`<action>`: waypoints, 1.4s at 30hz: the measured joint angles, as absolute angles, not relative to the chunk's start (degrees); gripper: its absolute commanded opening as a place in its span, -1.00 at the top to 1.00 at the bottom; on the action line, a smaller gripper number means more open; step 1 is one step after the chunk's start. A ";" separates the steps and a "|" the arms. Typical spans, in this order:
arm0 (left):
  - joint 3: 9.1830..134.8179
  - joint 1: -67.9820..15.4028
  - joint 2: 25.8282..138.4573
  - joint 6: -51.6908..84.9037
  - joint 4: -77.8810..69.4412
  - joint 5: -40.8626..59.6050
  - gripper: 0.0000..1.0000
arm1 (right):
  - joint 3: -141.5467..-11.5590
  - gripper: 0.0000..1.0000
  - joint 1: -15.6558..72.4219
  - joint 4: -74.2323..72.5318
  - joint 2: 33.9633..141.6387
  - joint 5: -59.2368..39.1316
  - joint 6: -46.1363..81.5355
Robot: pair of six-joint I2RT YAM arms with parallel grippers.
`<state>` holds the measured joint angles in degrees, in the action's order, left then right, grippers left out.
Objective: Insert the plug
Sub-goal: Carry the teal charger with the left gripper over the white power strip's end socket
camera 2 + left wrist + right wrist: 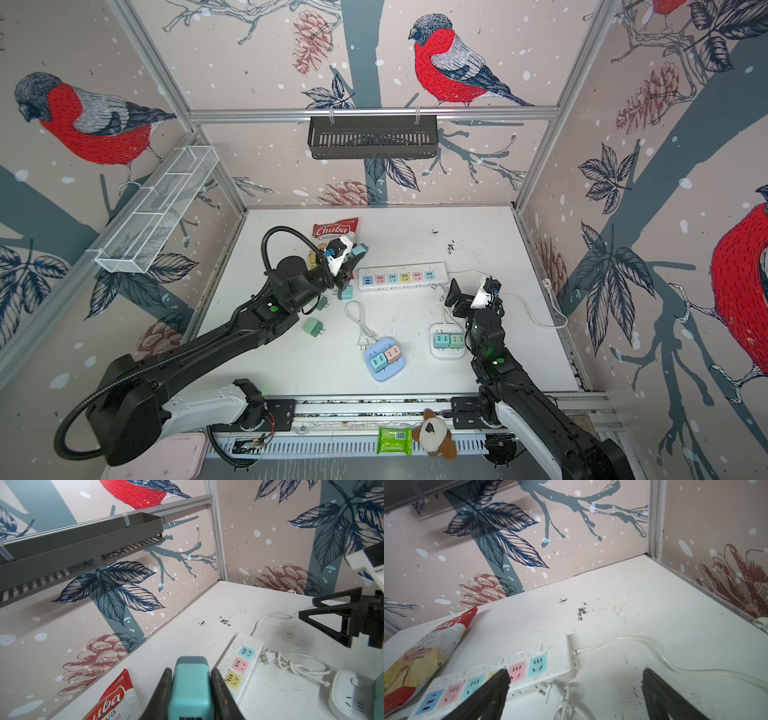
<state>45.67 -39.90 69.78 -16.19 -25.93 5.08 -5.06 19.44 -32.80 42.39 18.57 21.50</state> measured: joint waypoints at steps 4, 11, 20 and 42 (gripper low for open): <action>53.74 -39.90 75.16 -20.64 -20.60 8.80 1.00 | -5.87 -0.99 16.32 -33.98 47.51 16.99 24.05; 66.61 -40.82 85.95 -27.09 -8.71 12.51 1.00 | -6.15 -0.99 14.44 -36.21 49.93 14.26 25.36; 84.09 -43.97 101.21 -30.96 7.07 14.79 1.00 | -4.34 -0.99 9.04 -37.34 47.33 13.67 28.99; 124.09 -49.23 133.73 -30.41 38.83 9.78 1.00 | -2.11 -0.99 3.70 -37.30 43.79 9.15 33.26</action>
